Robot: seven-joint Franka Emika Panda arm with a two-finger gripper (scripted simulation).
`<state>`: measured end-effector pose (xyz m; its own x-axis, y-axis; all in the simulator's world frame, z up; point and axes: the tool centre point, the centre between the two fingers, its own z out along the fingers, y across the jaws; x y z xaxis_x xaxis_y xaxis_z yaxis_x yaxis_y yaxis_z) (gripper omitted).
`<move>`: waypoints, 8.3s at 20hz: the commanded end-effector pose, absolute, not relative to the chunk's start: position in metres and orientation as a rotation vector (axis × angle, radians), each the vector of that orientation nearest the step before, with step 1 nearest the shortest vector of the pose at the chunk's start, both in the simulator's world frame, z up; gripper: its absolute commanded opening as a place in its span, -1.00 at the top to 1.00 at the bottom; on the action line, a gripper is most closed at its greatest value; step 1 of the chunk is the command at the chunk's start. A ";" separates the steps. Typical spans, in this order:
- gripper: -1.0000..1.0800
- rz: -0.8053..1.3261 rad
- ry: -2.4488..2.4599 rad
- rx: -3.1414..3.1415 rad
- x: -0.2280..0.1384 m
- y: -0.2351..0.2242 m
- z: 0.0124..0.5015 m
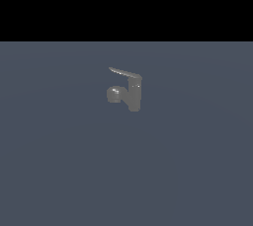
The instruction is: Turn on the faucet by rotating a designated handle.
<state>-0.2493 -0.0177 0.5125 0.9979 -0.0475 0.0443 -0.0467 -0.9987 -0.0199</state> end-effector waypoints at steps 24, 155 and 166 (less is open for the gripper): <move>1.00 -0.028 0.143 -3.105 -0.220 -0.004 0.504; 1.00 -0.001 2.469 -1.943 0.042 0.044 0.173; 1.00 -0.001 2.457 -1.950 0.023 0.039 0.174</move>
